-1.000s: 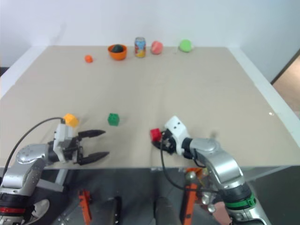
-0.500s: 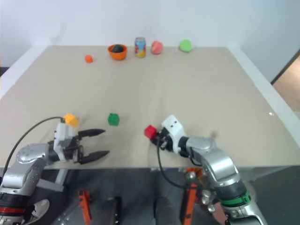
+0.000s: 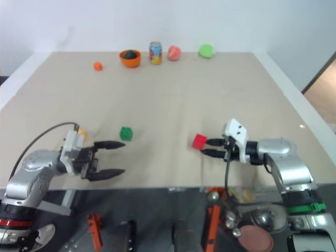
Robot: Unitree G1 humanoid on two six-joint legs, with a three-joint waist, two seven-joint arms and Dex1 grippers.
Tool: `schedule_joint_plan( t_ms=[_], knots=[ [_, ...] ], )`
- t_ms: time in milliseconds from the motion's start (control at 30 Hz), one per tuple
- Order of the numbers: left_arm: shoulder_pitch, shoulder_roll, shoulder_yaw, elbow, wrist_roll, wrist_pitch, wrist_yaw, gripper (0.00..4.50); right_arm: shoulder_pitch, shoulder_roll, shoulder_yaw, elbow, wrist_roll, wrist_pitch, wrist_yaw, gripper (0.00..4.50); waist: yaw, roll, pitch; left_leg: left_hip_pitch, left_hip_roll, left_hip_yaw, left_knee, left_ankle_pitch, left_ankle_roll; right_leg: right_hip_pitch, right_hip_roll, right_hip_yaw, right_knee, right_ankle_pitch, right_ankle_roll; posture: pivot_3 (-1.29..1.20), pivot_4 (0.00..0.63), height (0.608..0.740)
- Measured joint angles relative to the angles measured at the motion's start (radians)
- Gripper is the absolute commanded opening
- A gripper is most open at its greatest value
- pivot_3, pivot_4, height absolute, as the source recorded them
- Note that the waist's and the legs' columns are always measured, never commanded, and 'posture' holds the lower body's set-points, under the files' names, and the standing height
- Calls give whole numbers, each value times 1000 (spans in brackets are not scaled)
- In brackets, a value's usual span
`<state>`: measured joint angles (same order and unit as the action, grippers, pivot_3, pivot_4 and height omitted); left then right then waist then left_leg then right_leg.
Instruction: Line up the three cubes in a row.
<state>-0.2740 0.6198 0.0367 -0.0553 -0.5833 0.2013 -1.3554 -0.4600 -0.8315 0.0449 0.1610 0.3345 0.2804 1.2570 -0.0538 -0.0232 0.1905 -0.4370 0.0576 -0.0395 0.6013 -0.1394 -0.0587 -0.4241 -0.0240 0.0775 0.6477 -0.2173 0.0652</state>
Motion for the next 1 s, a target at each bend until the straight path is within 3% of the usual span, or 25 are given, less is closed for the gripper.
schedule_joint_plan(
  t_ms=[167,467,967,1000],
  knots=[
    [-24,14,-4,8,-13,36,-49,4500,-161,8,79,190,-57,-99,168,1122,0,0,0,-1,0,0,0,0,0,0,0,0,0,0,1,0,150,740],
    [27,41,4,-35,-30,70,-67,4500,-320,98,178,464,-175,-284,268,1122,2,1,0,-1,0,0,0,0,0,0,0,0,0,-1,1,0,150,740],
    [78,62,28,-84,-56,91,-21,4500,-338,123,185,542,-218,-374,285,1122,5,1,1,0,0,0,0,0,0,0,0,0,1,0,1,0,150,740],
    [78,62,29,-84,-56,92,-18,4500,-339,128,185,547,-222,-378,285,1622,5,1,0,0,0,0,0,0,0,0,0,0,1,0,1,0,150,740]
  ],
)
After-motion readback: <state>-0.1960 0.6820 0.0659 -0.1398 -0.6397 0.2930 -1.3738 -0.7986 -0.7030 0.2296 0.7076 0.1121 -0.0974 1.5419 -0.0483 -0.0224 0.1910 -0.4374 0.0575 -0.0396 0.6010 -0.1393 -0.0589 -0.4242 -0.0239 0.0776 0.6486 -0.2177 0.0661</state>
